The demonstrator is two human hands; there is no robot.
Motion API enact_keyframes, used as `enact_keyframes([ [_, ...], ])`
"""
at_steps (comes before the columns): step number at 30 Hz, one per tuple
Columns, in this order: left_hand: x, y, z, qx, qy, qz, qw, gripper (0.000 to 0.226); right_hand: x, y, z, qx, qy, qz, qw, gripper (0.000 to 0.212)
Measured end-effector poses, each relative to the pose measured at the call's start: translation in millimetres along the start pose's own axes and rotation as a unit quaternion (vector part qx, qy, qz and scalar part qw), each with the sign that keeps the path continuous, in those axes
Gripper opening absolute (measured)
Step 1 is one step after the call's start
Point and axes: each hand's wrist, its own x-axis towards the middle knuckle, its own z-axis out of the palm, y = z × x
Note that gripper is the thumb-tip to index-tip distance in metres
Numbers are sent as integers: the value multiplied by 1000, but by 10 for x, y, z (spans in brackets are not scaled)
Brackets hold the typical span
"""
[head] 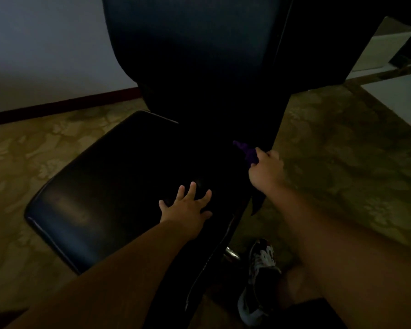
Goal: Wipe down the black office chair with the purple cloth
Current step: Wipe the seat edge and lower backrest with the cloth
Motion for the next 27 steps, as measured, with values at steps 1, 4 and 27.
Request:
enact_keyframes([
  [1,12,20,-12,5,-5,-2,1000,60,11,-5,24,-29,16,-7,999,55],
  [4,54,116,-39,31,-12,-16,999,63,-73,-74,135,-41,59,-10,997,49],
  [27,-895,-485,247,69,-64,111,989,93,-936,-332,289,45,-9,-79,996,32],
])
